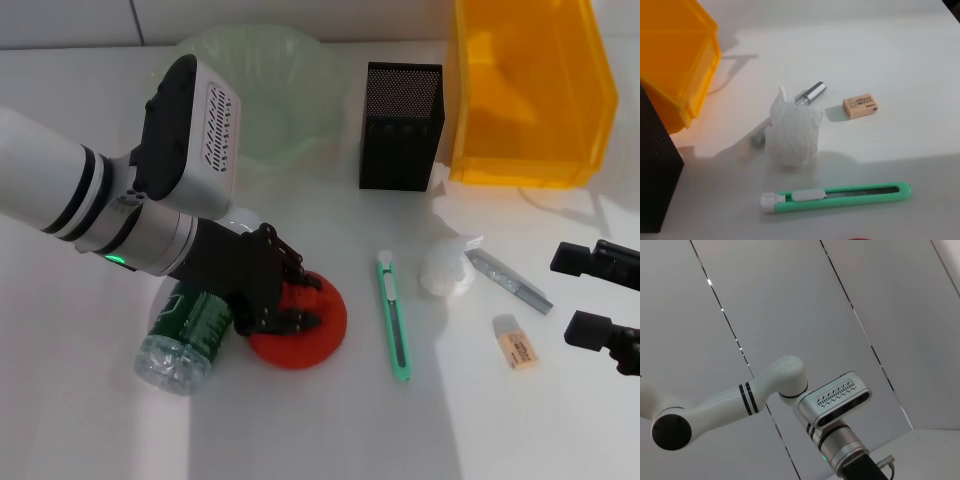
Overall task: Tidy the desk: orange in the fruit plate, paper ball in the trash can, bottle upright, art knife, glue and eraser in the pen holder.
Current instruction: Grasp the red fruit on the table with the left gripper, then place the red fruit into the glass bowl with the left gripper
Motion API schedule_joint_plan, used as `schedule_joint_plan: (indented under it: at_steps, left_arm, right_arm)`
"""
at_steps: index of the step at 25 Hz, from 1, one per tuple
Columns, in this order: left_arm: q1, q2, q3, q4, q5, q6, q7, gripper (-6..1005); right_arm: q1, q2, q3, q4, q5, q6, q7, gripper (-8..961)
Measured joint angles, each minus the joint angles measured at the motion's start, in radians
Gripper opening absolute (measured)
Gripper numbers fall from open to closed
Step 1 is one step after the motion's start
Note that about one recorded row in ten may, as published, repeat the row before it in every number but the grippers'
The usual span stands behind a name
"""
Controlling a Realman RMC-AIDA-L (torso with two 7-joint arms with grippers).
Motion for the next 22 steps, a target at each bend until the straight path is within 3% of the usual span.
schedule_joint_plan:
  at_steps: [3, 9, 14, 19, 20, 22]
  left_arm:
    - [0.001, 0.000, 0.006, 0.001, -0.023, -0.002, 0.000, 425]
    - [0.003, 0.002, 0.004, 0.004, -0.060, -0.001, 0.002, 243]
    - [0.007, 0.006, -0.023, 0.008, -0.130, 0.016, 0.006, 210]
    - [0.011, 0.009, -0.144, 0.001, -0.247, 0.025, 0.043, 186]
    - [0.012, 0.007, -0.208, -0.010, -0.306, -0.001, 0.045, 183]
    - [0.012, 0.007, -0.229, -0.021, -0.339, -0.025, 0.048, 179]
  right_arm:
    - [0.002, 0.001, 0.000, 0.000, 0.000, 0.000, 0.000, 789]
    - [0.002, 0.004, -0.005, 0.000, 0.000, 0.009, 0.000, 786]
    - [-0.001, 0.005, -0.004, 0.000, 0.000, 0.013, 0.000, 783]
    - [-0.005, 0.007, 0.000, 0.000, 0.000, 0.013, -0.002, 780]
    - [-0.007, 0.007, 0.000, 0.010, 0.000, 0.014, -0.007, 780]
    - [-0.007, 0.006, 0.000, 0.019, 0.000, 0.014, -0.012, 779]
